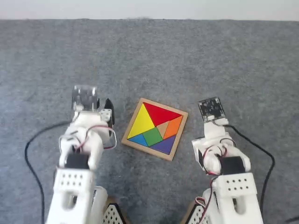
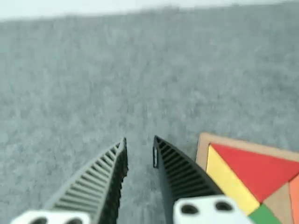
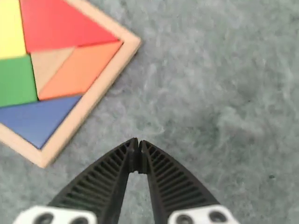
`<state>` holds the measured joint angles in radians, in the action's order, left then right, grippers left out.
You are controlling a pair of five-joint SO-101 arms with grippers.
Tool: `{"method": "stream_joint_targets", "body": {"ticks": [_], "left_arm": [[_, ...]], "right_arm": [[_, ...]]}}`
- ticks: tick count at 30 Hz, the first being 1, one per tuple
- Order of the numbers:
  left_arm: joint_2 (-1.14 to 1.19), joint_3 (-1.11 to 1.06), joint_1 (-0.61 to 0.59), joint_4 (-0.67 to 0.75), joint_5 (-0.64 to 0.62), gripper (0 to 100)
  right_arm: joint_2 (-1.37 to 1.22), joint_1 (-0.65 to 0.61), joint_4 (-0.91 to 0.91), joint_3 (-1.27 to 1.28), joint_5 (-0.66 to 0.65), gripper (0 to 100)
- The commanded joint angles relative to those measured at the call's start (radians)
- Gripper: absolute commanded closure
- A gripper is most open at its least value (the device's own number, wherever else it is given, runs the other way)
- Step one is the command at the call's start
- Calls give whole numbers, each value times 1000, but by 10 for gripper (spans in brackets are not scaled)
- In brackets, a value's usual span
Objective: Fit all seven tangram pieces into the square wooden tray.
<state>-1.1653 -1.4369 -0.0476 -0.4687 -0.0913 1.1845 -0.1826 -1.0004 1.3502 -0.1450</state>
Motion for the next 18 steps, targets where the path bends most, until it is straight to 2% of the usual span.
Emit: {"method": "stream_joint_targets", "body": {"ticks": [1, 8, 11, 13, 18], "left_arm": [[-218, -77, 17, 57, 12, 907], [-491, -257, 8, 46, 17, 909], [-571, -249, 11, -75, 17, 909], [-605, -249, 15, -164, 17, 908], [-651, -246, 8, -423, 17, 906]], "right_arm": [[102, 64, 12, 43, -17, 989], [392, 246, 5, 222, -20, 989], [542, 265, 1, 338, -20, 989], [621, 274, -67, 330, -20, 990], [615, 272, -142, 333, -18, 989]]}}
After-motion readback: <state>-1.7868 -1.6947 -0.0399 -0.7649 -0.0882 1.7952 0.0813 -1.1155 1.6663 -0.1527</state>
